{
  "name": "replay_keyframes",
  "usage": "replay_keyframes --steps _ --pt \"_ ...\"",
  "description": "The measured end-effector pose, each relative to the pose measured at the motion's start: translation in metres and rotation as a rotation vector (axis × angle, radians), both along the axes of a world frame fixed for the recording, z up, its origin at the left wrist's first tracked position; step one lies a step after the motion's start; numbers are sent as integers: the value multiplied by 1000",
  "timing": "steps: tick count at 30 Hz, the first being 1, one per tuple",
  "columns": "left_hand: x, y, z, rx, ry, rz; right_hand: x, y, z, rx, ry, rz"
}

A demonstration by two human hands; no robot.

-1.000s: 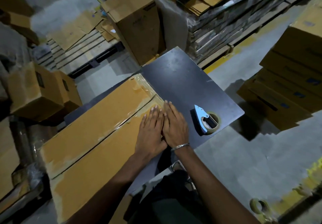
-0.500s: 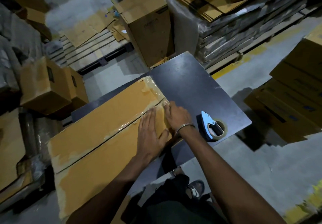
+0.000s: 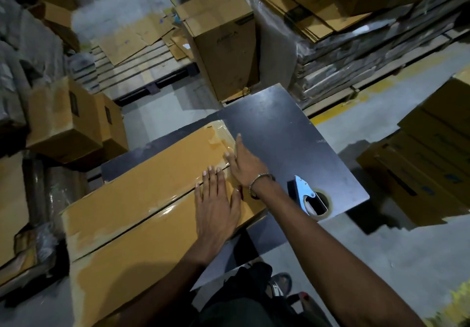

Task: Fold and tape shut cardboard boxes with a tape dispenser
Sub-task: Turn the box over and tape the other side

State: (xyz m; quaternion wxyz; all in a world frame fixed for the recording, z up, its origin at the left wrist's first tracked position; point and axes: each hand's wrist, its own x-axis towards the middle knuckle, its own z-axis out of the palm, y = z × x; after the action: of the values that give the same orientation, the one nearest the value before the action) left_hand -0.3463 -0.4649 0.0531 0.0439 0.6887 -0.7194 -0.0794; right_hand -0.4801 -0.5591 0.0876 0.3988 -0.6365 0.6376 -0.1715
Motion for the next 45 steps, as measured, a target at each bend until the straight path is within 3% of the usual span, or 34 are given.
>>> replay_keyframes --steps 7,10,13,20,23,25,27,31,35,37,39,42,45 --pt "-2 0 4 9 -10 -2 -11 -58 7 186 241 92" --pt "-2 1 2 15 10 13 4 -79 10 66 72 -20" --pt "-3 -2 2 21 8 32 21 -76 -6 29 -122 6" --pt "-4 -1 4 18 40 42 8 -112 -10 402 7 22" --pt "-3 0 5 30 26 38 24 -114 -4 88 -9 -79" --pt "-4 -2 5 47 22 37 32 -117 -7 -45 12 48" --pt "-4 -3 5 54 18 33 35 -121 -13 -8 7 114" --pt "-7 -4 9 60 14 44 34 -137 -11 76 -48 -3" --pt "-8 -3 10 29 15 56 29 -151 -17 495 -289 -187" --pt "-7 0 9 -16 20 63 21 -132 -23 420 -309 -215" --pt "-5 -1 7 -47 25 64 12 -88 -22 243 -169 -222" --pt "-3 -1 5 -20 1 34 -1 -3 -7 180 52 -112" --pt "-4 -2 5 18 24 26 -10 50 4 100 193 -157"
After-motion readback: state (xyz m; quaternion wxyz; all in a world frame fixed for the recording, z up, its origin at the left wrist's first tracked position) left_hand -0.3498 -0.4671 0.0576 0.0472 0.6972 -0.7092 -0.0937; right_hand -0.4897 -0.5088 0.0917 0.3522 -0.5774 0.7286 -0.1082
